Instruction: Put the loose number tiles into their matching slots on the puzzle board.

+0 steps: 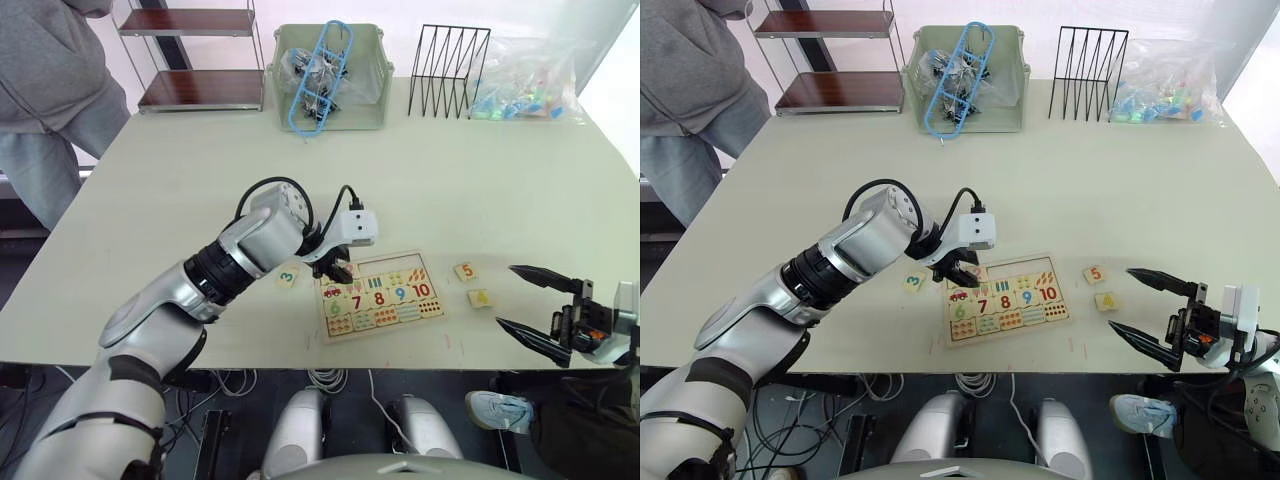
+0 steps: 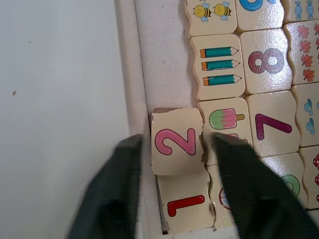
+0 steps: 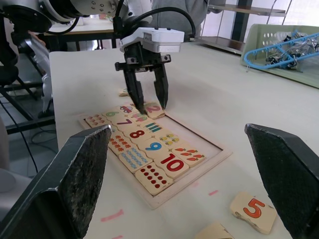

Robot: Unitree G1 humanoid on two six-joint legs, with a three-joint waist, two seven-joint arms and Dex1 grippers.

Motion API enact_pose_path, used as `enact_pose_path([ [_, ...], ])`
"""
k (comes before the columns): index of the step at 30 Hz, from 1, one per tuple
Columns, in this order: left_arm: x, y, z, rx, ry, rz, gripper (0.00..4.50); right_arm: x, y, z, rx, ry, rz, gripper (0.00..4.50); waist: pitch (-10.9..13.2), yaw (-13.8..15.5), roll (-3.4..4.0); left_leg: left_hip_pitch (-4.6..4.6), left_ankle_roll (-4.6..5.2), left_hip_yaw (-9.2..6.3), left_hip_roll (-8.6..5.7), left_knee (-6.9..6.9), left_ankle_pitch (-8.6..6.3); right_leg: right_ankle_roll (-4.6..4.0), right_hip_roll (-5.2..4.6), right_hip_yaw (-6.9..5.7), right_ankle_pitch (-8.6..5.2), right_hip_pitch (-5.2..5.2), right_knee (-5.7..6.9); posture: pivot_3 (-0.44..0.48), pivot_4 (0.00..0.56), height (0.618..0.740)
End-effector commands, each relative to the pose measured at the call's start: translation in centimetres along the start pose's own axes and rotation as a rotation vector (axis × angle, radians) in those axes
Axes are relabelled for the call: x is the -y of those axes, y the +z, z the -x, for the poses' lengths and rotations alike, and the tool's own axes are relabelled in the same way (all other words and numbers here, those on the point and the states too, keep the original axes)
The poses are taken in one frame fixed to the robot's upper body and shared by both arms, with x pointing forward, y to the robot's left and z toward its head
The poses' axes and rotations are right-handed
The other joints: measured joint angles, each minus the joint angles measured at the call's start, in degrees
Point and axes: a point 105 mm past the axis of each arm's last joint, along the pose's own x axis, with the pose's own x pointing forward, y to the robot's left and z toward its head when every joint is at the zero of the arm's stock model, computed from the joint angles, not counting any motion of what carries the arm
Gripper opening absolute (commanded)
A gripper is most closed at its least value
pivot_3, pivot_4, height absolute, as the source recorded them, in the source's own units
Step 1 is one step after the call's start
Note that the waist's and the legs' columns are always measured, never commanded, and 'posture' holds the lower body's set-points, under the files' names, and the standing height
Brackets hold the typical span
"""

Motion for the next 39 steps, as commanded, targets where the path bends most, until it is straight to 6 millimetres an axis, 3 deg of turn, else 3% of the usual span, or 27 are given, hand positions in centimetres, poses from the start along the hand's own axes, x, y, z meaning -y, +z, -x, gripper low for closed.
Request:
enact_pose_path([
  [1, 0.1, 0.9, 0.4, 0.033, 0.011, -0.025, 4.25, 0.3, 0.6, 0.4, -0.001, -0.009, 0.039, 4.50, 0.00, 0.00, 0.00, 0.00, 0.00, 0.00, 0.00, 0.00, 0.00, 0.00, 0.00, 0.00, 0.00, 0.00, 0.00, 0.000, 0.150, 0.740],
  [2, 0.1, 1.0, 0.4, 0.036, 0.013, -0.023, 4.45, 0.3, 0.5, 0.4, -0.001, -0.009, 0.038, 4.50, 0.00, 0.00, 0.00, 0.00, 0.00, 0.00, 0.00, 0.00, 0.00, 0.00, 0.00, 0.00, 0.00, 0.00, 0.00, 0.000, 0.150, 0.740],
  [10, -0.9, 2.3, 1.9, 0.102, 0.046, 0.017, 4.45, 0.3, 0.6, 0.4, -0.001, -0.003, 0.040, 4.50, 0.00, 0.00, 0.00, 0.00, 0.00, 0.00, 0.00, 0.00, 0.00, 0.00, 0.00, 0.00, 0.00, 0.00, 0.00, 0.000, 0.150, 0.740],
  [20, -2.1, 2.4, 5.3, 0.270, 0.057, 0.113, 4.45, 0.4, 0.6, 0.3, -0.001, -0.001, 0.038, 4.50, 0.01, -0.08, 0.00, 0.00, 0.00, 0.00, 0.03, 0.00, 0.00, 0.00, 0.00, 0.00, -0.01, -0.03, 0.04, 0.000, 0.150, 0.740],
  [33, -2.4, -1.8, 6.3, 0.450, 0.130, 0.121, 4.45, 0.6, 0.5, 0.4, 0.003, 0.003, 0.036, 4.50, 0.01, 0.09, 0.01, 0.01, -0.01, 0.00, 0.04, 0.03, 0.00, -0.01, -0.05, 0.00, -0.01, -0.03, 0.10, 0.000, 0.150, 0.740],
  [36, -2.3, -2.4, 6.2, 0.492, 0.129, 0.116, 3.03, 0.6, 0.5, 0.4, 0.003, 0.004, 0.036, 4.50, 0.01, 0.04, 0.02, 0.01, 0.00, 0.01, 0.04, 0.04, 0.00, -0.01, -0.07, -0.01, 0.00, -0.02, 0.10, 0.000, 0.150, 0.740],
  [37, -2.1, -2.8, 5.9, 0.483, 0.118, 0.116, 2.83, 0.6, 0.5, 0.3, 0.003, 0.005, 0.037, 4.50, 0.01, 0.04, 0.02, 0.01, -0.01, 0.01, 0.04, 0.04, 0.00, -0.01, -0.07, -0.01, 0.00, -0.02, 0.10, 0.000, 0.150, 0.740],
  [39, -1.9, -3.5, 5.5, 0.464, 0.103, 0.110, 1.99, 0.7, 0.5, 0.4, 0.003, 0.005, 0.037, 4.50, 0.01, 0.00, 0.02, 0.02, -0.01, 0.02, 0.03, 0.04, 0.00, -0.01, -0.07, 0.00, -0.01, -0.02, 0.12, 0.000, 0.150, 0.740],
])
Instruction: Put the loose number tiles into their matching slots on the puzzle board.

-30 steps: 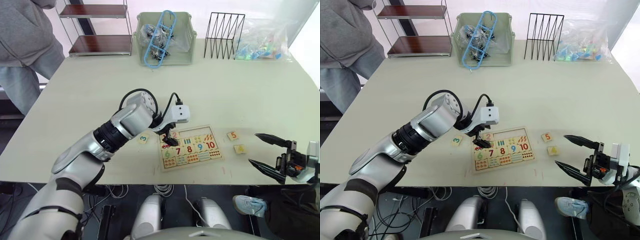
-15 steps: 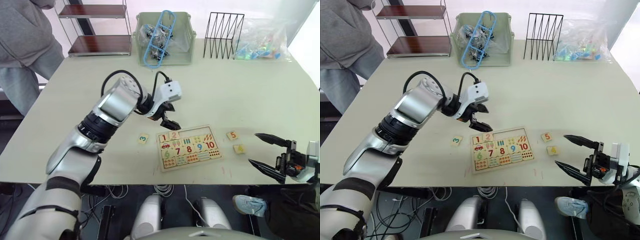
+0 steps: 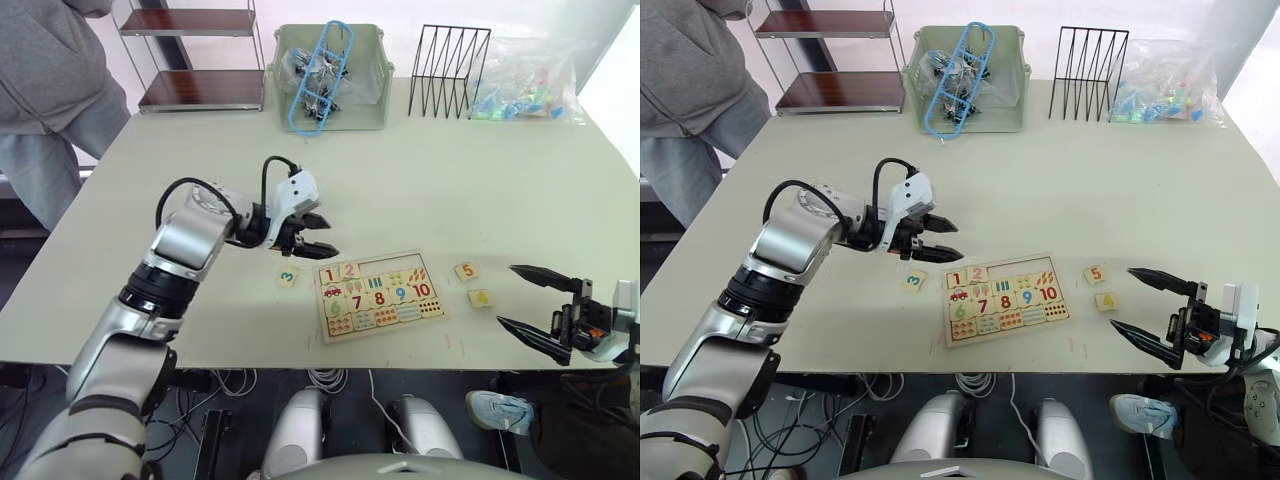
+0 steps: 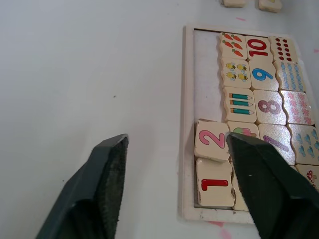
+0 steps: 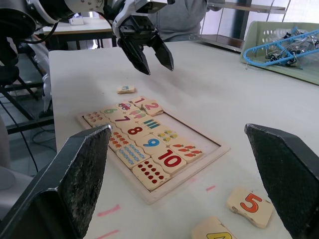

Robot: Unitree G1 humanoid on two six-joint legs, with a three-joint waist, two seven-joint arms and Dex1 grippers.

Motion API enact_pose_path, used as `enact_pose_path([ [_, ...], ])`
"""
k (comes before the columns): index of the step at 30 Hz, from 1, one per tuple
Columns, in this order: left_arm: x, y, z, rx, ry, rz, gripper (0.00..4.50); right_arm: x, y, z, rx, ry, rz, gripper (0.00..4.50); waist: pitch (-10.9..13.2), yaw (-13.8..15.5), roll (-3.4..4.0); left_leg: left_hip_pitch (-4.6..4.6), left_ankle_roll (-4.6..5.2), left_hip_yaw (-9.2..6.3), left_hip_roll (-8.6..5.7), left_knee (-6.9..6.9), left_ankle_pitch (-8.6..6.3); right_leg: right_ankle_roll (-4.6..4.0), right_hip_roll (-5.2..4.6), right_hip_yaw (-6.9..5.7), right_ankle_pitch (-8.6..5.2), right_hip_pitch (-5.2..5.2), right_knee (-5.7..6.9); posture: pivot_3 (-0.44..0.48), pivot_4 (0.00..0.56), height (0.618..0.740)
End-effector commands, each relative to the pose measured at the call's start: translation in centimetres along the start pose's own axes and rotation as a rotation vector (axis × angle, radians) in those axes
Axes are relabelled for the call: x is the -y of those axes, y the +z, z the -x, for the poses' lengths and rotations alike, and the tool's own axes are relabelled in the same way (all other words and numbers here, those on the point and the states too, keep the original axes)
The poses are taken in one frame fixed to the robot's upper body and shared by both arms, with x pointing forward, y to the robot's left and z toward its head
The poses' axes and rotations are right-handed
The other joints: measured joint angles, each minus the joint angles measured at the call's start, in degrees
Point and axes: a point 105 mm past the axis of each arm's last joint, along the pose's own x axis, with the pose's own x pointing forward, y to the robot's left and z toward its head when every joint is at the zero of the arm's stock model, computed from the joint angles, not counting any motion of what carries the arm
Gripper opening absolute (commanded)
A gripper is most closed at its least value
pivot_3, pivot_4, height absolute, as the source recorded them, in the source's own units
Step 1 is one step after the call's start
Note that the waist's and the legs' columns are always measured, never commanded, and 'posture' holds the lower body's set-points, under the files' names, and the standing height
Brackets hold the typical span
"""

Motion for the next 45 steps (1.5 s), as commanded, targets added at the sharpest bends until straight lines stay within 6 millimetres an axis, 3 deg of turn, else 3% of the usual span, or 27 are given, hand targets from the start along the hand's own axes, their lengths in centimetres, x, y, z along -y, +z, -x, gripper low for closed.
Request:
enact_pose_path([
  [1, 0.1, -0.5, 0.6, 0.010, -0.012, -0.031, 1.42, 0.3, 0.8, 0.2, 0.008, 0.003, 0.045, 4.50, 0.00, -0.02, 0.00, 0.00, 0.00, 0.00, 0.00, 0.00, 0.00, 0.00, 0.01, 0.00, 0.00, 0.00, 0.00, 0.000, 0.150, 0.740],
  [4, 0.7, -1.2, 0.2, -0.006, -0.054, -0.028, 0.06, 0.4, 0.9, 0.2, 0.008, 0.002, 0.047, 4.50, 0.00, -0.01, 0.00, -0.01, 0.00, 0.00, 0.00, 0.00, 0.00, 0.00, 0.01, 0.00, 0.00, 0.00, 0.00, 0.000, 0.150, 0.740],
  [20, 1.8, -2.6, -2.0, -0.053, -0.129, -0.031, 0.06, 0.1, 1.0, 0.3, 0.006, -0.007, 0.050, 4.50, 0.00, 0.01, 0.00, -0.01, 0.01, 0.00, -0.01, 0.00, 0.00, 0.00, 0.01, 0.00, 0.00, 0.00, -0.01, 0.000, 0.150, 0.740],
  [45, 1.7, -3.1, -2.7, -0.081, -0.134, -0.027, 0.06, -0.1, 0.8, 0.5, 0.004, -0.014, 0.049, 4.50, 0.00, 0.01, 0.00, -0.01, 0.01, 0.00, -0.01, 0.00, 0.00, 0.00, 0.01, 0.00, 0.00, 0.00, 0.00, 0.000, 0.150, 0.740],
])
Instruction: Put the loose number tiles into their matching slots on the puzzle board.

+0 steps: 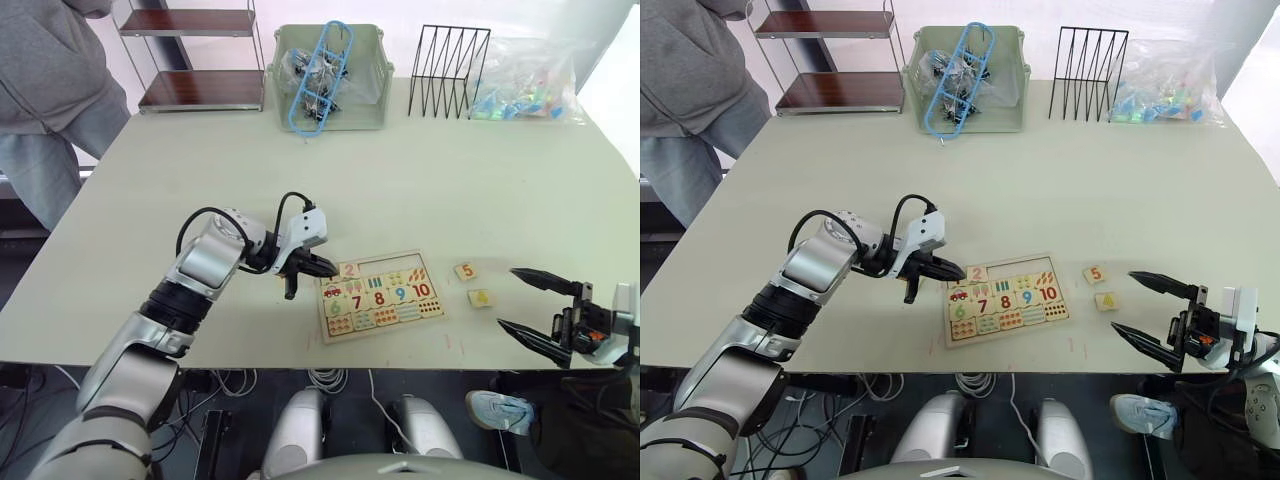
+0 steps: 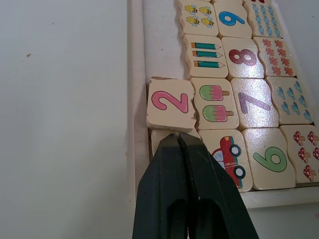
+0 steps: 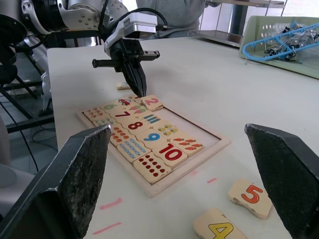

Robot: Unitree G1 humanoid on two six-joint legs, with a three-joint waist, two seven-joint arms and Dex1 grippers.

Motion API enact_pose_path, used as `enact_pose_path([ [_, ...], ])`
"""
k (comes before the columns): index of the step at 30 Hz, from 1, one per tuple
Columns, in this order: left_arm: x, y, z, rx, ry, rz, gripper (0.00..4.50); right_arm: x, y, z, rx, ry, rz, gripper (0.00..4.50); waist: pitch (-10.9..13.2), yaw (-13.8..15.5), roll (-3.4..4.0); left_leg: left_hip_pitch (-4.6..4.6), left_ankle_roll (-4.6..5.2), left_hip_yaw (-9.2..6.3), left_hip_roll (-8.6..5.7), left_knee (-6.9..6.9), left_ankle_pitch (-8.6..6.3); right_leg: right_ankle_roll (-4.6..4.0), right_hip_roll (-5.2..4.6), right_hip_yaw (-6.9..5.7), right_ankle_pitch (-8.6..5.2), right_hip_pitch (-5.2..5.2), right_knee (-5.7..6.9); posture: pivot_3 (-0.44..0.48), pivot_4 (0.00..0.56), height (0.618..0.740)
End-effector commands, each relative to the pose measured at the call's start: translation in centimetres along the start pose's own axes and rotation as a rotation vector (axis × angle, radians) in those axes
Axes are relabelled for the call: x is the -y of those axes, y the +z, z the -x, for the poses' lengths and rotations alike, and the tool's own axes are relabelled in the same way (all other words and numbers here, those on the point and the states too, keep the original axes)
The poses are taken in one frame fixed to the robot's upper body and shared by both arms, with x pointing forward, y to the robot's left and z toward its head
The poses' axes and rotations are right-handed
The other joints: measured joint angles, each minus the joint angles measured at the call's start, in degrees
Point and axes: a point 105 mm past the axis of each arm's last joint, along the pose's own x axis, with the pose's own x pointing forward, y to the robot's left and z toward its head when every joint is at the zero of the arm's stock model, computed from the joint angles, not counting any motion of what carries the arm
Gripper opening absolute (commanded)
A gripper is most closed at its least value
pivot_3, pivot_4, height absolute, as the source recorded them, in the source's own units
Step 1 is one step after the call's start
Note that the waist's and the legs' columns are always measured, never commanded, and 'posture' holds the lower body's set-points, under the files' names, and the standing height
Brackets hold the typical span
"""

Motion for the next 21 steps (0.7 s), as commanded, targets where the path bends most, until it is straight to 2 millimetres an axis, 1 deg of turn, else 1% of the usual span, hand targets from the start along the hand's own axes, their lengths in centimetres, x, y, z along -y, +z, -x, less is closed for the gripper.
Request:
enact_pose_path([
  [1, -0.32, 0.45, 0.11, 0.001, 0.018, -0.023, 0.06, 0.11, 1.20, 0.19, 0.015, -0.005, 0.059, 4.50, 0.00, 0.01, 0.00, 0.00, 0.00, 0.00, 0.00, 0.00, 0.00, 0.00, 0.00, 0.00, 0.00, 0.00, 0.00, 0.000, 0.150, 0.740],
  [21, 0.19, 0.80, -0.25, 0.007, -0.015, -0.028, 0.06, 0.08, 1.36, 0.08, 0.013, -0.003, 0.058, 4.50, 0.00, -0.01, 0.00, 0.00, 0.00, 0.00, 0.00, 0.00, 0.00, 0.00, 0.00, 0.00, 0.00, 0.00, 0.00, 0.000, 0.150, 0.740],
])
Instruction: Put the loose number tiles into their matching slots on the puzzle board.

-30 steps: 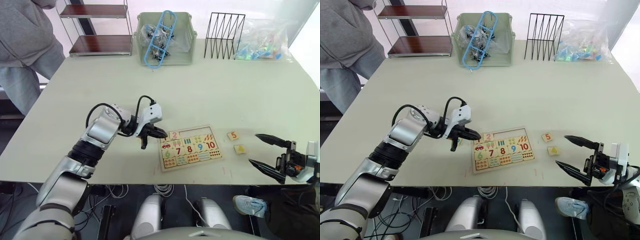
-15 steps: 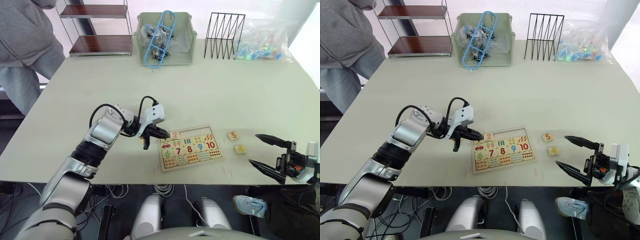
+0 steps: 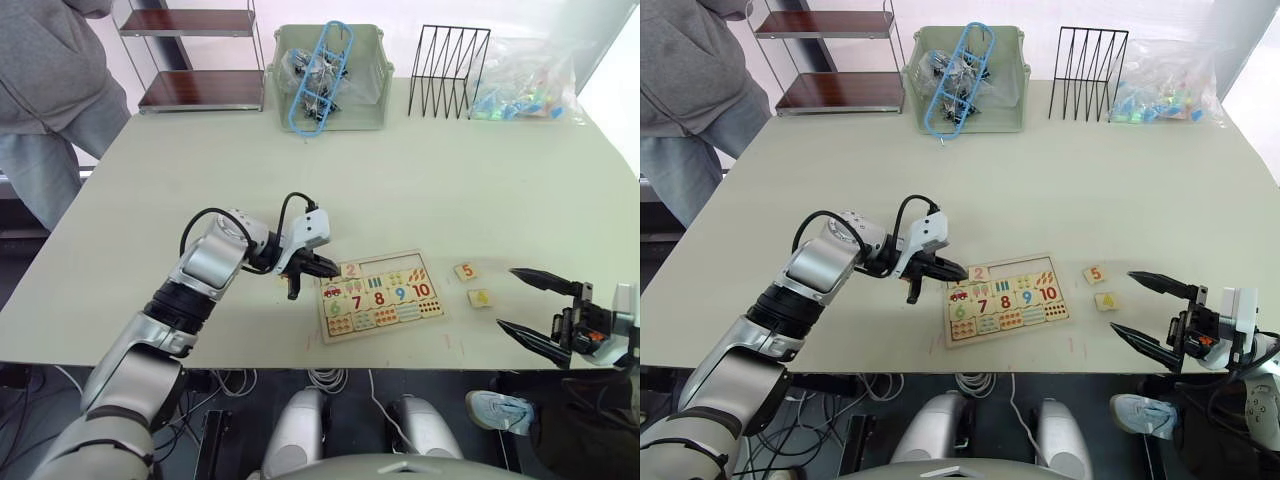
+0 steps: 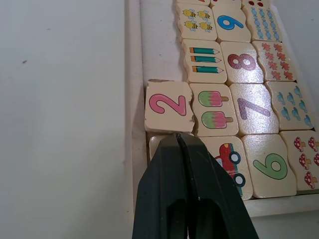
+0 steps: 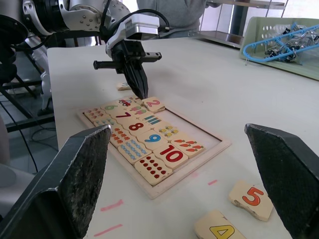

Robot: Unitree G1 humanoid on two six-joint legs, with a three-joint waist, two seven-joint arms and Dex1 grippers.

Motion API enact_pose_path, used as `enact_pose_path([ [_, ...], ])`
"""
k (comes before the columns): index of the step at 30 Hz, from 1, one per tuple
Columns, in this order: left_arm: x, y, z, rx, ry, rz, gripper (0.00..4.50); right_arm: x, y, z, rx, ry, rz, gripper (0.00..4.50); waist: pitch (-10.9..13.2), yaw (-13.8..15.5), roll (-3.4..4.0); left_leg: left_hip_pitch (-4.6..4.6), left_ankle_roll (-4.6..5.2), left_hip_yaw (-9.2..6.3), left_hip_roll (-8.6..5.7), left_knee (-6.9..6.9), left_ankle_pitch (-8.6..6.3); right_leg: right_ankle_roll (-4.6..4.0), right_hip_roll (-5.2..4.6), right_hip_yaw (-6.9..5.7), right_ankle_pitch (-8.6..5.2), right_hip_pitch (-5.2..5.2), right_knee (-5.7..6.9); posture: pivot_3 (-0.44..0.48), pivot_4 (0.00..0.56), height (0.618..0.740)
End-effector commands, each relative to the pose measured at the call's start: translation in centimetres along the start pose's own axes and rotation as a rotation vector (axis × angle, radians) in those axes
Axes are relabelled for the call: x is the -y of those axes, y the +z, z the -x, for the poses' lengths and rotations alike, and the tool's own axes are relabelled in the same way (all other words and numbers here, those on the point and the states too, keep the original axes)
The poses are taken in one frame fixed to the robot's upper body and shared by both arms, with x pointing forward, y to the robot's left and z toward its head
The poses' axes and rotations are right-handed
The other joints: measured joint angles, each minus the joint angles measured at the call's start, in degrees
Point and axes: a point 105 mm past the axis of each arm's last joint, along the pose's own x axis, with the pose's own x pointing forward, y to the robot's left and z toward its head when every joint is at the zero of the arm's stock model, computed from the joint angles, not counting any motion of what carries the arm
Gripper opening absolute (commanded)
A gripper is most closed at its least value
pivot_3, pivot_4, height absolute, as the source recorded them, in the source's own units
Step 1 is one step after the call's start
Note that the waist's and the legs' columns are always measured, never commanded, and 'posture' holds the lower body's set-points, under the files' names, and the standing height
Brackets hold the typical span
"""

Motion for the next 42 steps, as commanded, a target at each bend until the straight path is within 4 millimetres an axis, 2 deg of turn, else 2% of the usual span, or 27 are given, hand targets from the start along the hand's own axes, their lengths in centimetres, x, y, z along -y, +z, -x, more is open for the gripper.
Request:
enact_pose_path([
  [1, 0.09, 0.64, 0.04, 0.004, -0.008, -0.026, 0.06, 0.25, 1.19, 0.18, 0.013, -0.005, 0.051, 4.50, 0.00, 0.00, 0.00, 0.00, 0.00, 0.00, 0.00, 0.00, 0.00, 0.00, 0.00, 0.00, 0.00, 0.00, 0.00, 0.000, 0.150, 0.740],
  [42, 0.39, 0.91, 0.10, 0.029, -0.019, -0.034, 0.06, 0.23, 1.56, -0.36, 0.017, 0.001, 0.058, 4.50, 0.00, 0.00, 0.00, 0.00, 0.00, 0.00, 0.00, 0.00, 0.00, 0.00, 0.00, 0.00, 0.00, 0.00, 0.00, 0.000, 0.150, 0.740],
])
